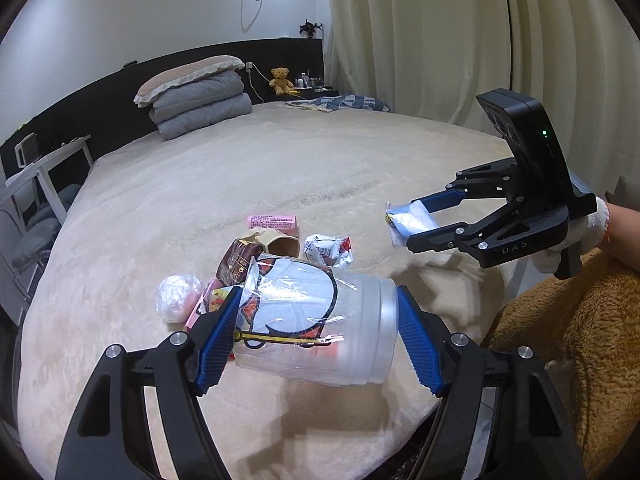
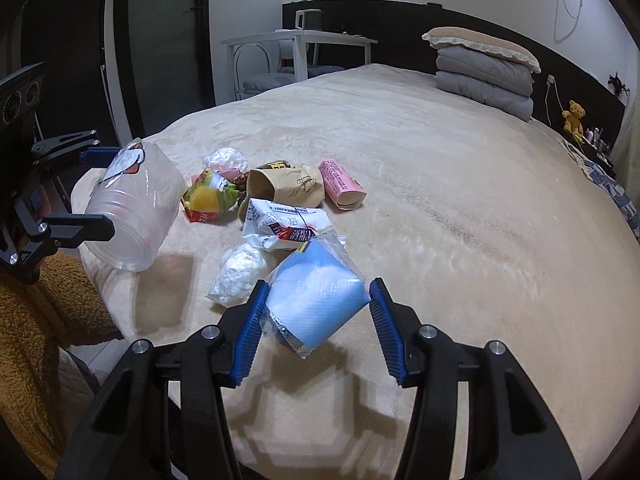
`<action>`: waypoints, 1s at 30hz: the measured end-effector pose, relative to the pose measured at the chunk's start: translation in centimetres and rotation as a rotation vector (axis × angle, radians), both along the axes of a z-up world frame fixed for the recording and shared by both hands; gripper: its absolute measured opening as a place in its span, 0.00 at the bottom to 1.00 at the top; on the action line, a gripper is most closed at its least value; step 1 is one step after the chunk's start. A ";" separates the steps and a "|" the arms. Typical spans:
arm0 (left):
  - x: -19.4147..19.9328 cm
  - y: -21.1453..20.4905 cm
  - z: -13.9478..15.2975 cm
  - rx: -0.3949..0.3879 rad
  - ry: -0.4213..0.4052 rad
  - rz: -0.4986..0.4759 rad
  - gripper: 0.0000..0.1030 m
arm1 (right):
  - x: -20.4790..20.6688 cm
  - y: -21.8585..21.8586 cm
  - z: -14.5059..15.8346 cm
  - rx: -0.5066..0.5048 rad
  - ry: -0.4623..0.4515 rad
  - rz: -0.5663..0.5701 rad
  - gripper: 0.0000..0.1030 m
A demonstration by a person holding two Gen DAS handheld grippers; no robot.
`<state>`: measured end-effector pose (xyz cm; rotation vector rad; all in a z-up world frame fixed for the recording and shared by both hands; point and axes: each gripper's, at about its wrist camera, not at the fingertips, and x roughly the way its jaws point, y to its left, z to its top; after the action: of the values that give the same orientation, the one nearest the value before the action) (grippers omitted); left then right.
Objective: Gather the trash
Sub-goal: 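Carry the cup and blue-white item down over the floor trash bin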
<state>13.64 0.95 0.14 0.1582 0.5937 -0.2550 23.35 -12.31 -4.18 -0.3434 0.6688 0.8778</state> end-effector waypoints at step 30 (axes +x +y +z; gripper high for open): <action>-14.4 -2.3 -3.4 -0.309 0.014 0.318 0.70 | -13.0 -5.6 -2.9 0.211 0.251 -0.267 0.51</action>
<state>-0.73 -1.31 -3.25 -0.2359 0.5770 -0.0374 10.38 -17.89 -7.04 0.0478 0.8236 0.7322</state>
